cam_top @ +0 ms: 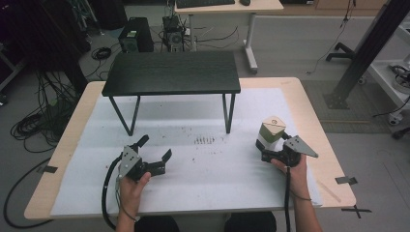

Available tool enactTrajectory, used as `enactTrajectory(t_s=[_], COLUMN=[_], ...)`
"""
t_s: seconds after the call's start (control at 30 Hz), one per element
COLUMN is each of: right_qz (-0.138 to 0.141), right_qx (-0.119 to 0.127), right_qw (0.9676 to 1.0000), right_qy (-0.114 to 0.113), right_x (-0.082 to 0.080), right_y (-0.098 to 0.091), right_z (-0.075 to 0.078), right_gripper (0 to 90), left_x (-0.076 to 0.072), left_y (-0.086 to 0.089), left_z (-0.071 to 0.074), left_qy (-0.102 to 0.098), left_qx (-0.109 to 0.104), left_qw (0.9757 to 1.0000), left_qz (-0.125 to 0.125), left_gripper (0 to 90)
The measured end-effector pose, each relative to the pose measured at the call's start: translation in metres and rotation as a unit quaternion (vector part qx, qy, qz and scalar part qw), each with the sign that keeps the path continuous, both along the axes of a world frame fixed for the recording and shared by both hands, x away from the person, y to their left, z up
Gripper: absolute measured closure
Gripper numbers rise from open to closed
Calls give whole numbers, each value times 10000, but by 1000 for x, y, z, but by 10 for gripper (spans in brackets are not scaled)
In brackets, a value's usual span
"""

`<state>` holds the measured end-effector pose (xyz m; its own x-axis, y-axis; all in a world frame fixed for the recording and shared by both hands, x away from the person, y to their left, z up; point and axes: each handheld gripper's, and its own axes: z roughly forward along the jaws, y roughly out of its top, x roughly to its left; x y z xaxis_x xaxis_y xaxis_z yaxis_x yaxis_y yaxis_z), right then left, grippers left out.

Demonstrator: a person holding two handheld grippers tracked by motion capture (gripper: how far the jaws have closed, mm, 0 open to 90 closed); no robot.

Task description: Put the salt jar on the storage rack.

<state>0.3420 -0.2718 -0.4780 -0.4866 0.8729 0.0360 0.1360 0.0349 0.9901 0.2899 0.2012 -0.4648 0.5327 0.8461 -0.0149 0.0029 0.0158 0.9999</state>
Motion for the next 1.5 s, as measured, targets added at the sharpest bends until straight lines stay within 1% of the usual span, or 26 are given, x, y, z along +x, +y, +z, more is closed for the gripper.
enactTrajectory(t_s=[0.63, 1.5], right_qz=[-35, -37], right_qx=[77, 65], right_qw=[10000, 10000], right_qy=[-15, -40], right_x=[-1, -1], right_y=[-1, -1], right_z=[0, -1], right_gripper=[32, 34], left_x=[0, 0], left_y=[0, 0], left_z=[0, 0], left_qy=[-2, 1], left_qx=[-2, -7], left_qw=[10000, 10000], left_qz=[-6, -13], left_gripper=[17, 15])
